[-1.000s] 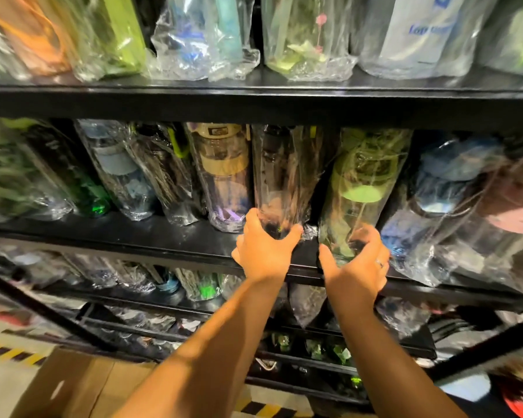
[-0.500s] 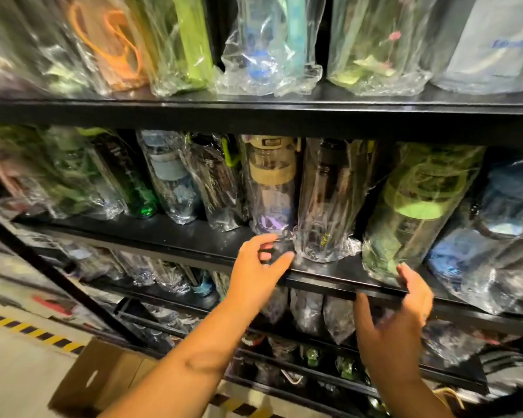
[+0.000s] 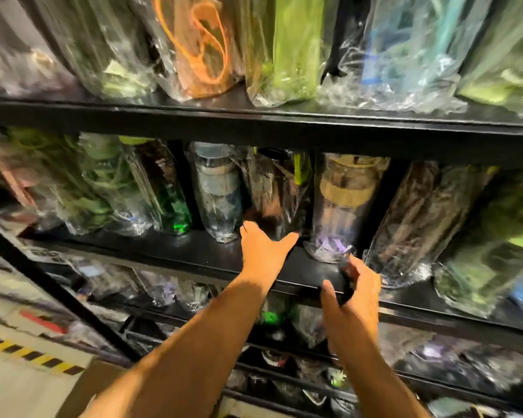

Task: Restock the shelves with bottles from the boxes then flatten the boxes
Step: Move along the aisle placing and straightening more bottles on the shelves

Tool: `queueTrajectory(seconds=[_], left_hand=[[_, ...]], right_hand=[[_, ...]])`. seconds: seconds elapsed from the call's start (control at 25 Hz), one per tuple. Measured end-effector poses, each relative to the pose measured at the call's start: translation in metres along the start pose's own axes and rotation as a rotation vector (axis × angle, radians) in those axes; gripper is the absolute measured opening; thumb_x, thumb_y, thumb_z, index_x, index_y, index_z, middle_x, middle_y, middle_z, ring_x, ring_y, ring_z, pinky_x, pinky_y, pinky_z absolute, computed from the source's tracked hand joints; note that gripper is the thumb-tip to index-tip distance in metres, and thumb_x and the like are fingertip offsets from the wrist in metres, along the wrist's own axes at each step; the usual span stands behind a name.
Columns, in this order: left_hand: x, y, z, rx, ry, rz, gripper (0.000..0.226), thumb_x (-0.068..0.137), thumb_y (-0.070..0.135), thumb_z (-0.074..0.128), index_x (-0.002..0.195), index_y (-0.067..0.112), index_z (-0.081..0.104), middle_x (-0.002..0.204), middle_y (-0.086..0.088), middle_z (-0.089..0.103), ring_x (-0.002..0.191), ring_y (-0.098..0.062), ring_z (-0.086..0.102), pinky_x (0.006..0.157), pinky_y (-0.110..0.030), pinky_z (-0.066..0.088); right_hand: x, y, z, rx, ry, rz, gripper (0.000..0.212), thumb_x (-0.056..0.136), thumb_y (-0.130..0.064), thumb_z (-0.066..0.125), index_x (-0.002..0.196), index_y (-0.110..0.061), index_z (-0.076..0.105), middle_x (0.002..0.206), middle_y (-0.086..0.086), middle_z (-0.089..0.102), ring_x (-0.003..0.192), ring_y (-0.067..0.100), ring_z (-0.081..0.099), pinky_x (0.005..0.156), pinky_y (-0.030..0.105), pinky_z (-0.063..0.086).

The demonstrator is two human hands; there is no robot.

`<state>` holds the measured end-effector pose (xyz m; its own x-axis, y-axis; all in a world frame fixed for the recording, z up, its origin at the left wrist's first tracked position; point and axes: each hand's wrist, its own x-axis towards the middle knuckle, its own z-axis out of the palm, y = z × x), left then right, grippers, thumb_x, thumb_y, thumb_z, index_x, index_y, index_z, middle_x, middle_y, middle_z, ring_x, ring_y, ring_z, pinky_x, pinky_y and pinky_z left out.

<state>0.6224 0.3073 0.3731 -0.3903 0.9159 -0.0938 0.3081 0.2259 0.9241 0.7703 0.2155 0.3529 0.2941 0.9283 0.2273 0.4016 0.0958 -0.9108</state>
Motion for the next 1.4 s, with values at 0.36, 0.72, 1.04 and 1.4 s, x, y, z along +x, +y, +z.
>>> queueTrajectory(seconds=[0.36,0.72,1.04,1.4], left_hand=[[0.025,0.004,-0.004,0.386,-0.009,0.010,0.058,0.078,0.054,0.071,0.101,0.001,0.070,0.117,-0.016,0.065,0.123,-0.036,0.047,0.103,-0.045,0.035],[0.007,-0.037,-0.035,0.229,0.034,0.244,0.090,0.063,0.073,0.071,0.127,0.014,0.049,0.125,-0.005,0.061,0.120,-0.030,0.052,0.103,-0.053,0.040],[0.004,-0.036,-0.039,0.278,0.091,0.361,0.074,0.064,0.071,0.071,0.105,0.013,0.051,0.102,-0.004,0.059,0.102,-0.032,0.054,0.091,-0.048,0.044],[0.004,-0.035,-0.037,0.231,0.104,0.342,0.080,0.070,0.066,0.075,0.120,0.010,0.051,0.118,-0.008,0.059,0.115,-0.032,0.051,0.100,-0.047,0.038]], right_hand=[[0.001,-0.005,0.027,-0.175,0.145,0.045,0.063,0.084,-0.017,0.074,0.139,-0.015,0.043,0.136,0.008,0.042,0.122,0.022,0.045,0.099,0.030,0.035],[0.022,-0.039,0.063,-0.096,0.398,0.261,0.085,0.083,-0.036,0.076,0.151,-0.013,0.029,0.154,0.009,0.032,0.142,0.028,0.028,0.112,0.041,0.028],[0.058,-0.041,0.087,-0.166,0.525,0.393,0.078,0.070,-0.040,0.074,0.130,-0.005,0.038,0.130,0.013,0.054,0.121,0.037,0.046,0.098,0.051,0.039],[0.055,-0.036,0.088,-0.213,0.553,0.353,0.058,0.075,-0.033,0.076,0.117,-0.006,0.046,0.120,0.007,0.053,0.114,0.035,0.047,0.093,0.047,0.037]])
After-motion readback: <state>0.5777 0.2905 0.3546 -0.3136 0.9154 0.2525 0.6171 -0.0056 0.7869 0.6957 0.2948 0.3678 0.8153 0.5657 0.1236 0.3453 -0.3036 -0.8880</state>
